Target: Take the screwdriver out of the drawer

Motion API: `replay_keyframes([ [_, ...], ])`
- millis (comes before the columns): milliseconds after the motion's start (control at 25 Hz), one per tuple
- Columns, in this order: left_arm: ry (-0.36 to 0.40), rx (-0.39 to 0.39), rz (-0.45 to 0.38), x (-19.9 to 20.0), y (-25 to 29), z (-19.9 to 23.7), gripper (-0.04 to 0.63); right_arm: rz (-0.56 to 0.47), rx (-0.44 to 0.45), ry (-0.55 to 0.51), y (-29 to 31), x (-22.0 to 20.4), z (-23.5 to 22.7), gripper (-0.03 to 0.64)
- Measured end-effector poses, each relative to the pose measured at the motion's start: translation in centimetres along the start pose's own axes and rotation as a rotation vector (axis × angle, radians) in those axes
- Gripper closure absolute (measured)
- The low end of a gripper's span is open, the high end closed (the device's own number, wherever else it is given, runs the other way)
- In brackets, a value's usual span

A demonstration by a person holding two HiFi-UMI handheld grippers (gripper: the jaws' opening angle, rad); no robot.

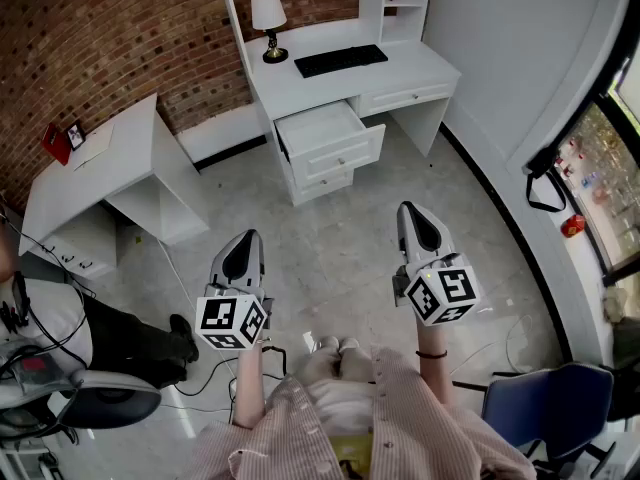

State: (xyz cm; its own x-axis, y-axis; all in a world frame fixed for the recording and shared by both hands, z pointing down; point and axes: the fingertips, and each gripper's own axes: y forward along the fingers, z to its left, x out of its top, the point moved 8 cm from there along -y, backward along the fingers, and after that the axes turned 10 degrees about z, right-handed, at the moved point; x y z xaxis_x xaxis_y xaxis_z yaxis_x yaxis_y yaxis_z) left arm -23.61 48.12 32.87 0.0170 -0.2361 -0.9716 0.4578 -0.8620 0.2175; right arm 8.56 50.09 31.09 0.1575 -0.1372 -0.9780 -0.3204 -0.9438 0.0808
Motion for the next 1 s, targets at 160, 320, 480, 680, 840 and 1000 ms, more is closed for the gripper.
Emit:
replay_keyframes([
  [160,-0.004,0.006,0.003,0.2,-0.3,0.3,0.595,0.003,-0.002,-0.001,-0.1,0.1,0.4,0.612],
  [320,-0.010,0.008,0.003,0.2,-0.3,0.3,0.595,0.008,-0.003,-0.006,-0.1,0.1,0.3,0.612],
  [480,-0.012,0.010,-0.004,0.2,-0.1,-0.3,0.595,0.014,-0.015,-0.001,-0.3,-0.1,-0.5,0.612],
  [680,-0.017,0.017,-0.009,0.4,0.0,-1.6,0.595,0.019,-0.025,0.020,-1.0,-0.2,-1.8,0.612],
  [840,-0.011,0.021,-0.008,0.3,0.6,-2.7,0.595,0.050,0.008,0.019,-0.8,-0.5,-2.8,0.612],
  [1000,-0.009,0.027,-0.008,-0.1,1.0,-3.7,0.595,0.062,0.020,0.014,-0.9,-1.0,-3.5,0.606],
])
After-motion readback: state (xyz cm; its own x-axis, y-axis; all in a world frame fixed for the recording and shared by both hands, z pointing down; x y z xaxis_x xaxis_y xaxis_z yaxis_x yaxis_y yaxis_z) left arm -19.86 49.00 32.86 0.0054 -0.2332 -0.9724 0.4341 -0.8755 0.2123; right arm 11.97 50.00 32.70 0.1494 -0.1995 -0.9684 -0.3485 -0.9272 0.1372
